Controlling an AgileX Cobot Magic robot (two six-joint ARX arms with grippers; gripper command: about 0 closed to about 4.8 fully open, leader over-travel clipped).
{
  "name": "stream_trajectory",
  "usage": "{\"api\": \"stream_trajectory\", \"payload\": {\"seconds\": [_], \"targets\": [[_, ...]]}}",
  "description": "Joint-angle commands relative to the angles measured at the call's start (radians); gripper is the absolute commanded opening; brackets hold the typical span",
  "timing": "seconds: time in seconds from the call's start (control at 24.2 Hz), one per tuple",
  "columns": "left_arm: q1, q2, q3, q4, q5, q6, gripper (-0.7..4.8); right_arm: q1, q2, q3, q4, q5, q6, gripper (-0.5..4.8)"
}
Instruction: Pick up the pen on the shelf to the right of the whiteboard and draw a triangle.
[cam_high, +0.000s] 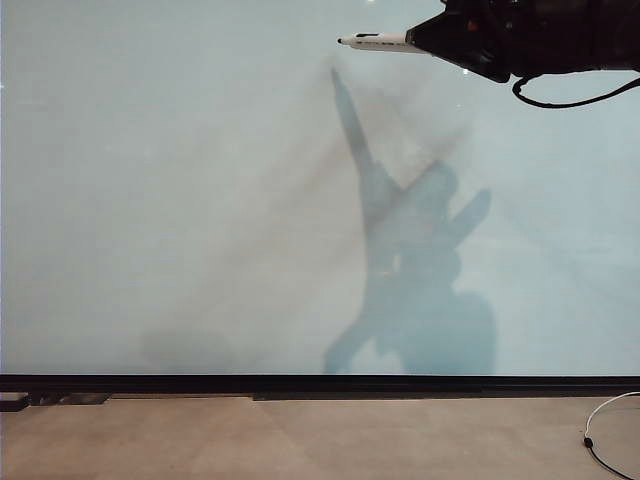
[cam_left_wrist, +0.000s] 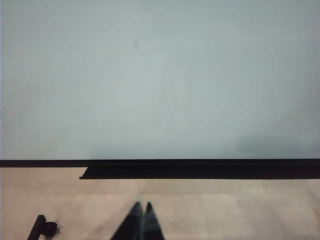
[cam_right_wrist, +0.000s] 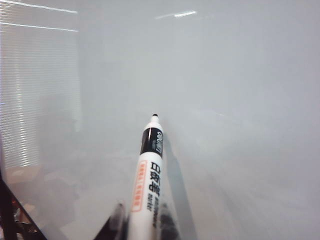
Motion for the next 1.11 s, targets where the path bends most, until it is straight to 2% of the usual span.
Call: {"api": "stream_trajectory", "payload": {"seconds": [0.04,0.37,0.62,1.11], "targets": [[0.000,0.000,0.003,0.012,0.003,0.000,-0.05,0.002,-0.003,0.005,-0.012,0.013,-0.006,-0.03],[0.000,0.000,0.003,0.012,0.002,0.000,-0.05,0.015,-0.003,0.005,-0.083,0.021,-0.038,-0.03],[0.000,0.000,0.003,0.012,0.002,0.000,-0.05,0.014,-0.003,0.005,-0.085,0.063,-0.059,-0.03],[0.000,0.000,0.003,0.012,0.002,0.000,-0.05,0.014,0.018,0.013,-0.094,0.084,-0.079,-0.04]]}}
